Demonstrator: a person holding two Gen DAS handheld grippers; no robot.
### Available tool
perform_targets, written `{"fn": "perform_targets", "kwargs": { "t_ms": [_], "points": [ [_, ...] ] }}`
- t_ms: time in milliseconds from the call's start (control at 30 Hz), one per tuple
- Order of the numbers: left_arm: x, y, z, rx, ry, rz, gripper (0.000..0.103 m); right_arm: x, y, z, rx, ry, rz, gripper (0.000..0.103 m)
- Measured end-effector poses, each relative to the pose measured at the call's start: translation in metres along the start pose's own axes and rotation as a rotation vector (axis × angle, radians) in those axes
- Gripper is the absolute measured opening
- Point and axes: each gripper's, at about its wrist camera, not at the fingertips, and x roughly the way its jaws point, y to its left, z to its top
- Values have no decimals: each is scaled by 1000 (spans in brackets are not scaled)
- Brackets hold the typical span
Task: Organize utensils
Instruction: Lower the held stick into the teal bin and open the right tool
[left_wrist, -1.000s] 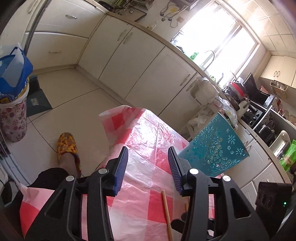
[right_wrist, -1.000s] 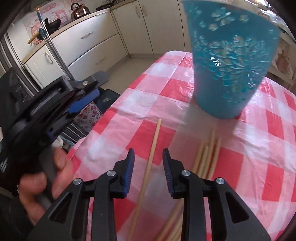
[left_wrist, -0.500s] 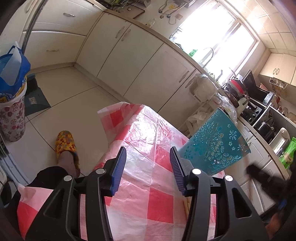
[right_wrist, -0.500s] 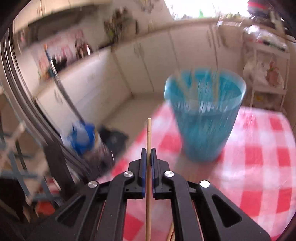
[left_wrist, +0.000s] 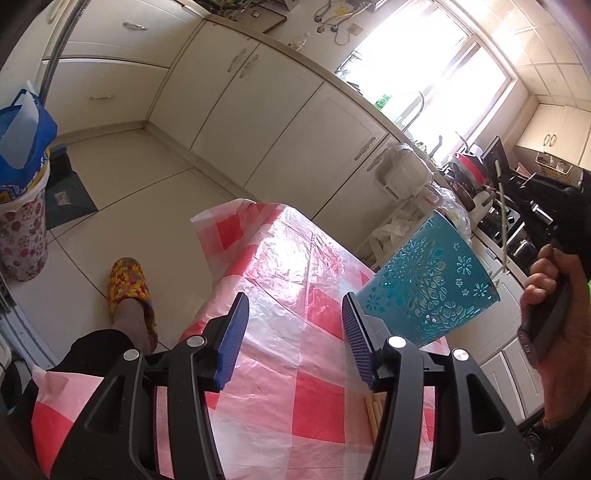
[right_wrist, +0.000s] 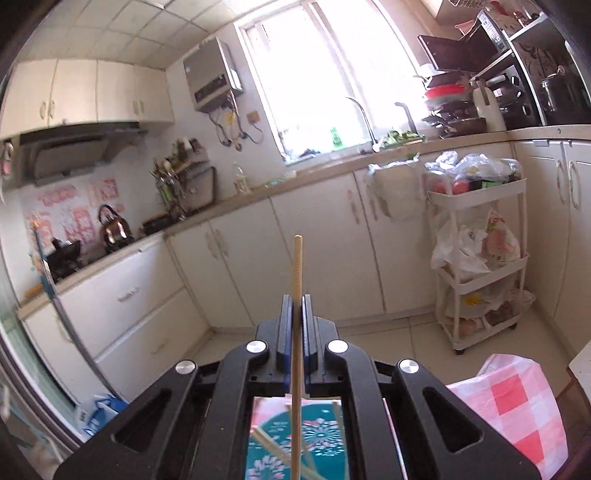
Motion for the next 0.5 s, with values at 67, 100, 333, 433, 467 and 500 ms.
{"fn": "perform_targets", "kwargs": {
  "t_ms": [67,100,333,433,467,500],
  "points": [
    [0,1,0,0,3,-3,51,13,-4,-14,-12,70,-14,6],
    [0,1,0,0,3,-4,51,17,-8,-21,-4,99,-13,6],
    [1,0,0,4,15,-4,54,-53,-25,-56,75,154,40,27],
    [5,-2,0,11,36,-2,56,-93,-25,-96,38,274,41,36],
    [6,-3,0,18,46,1,56,-101,-24,-115,10,338,33,36],
    [7,-6,0,31,59,10,56,-105,-23,-133,-19,394,21,36]
  ]
}}
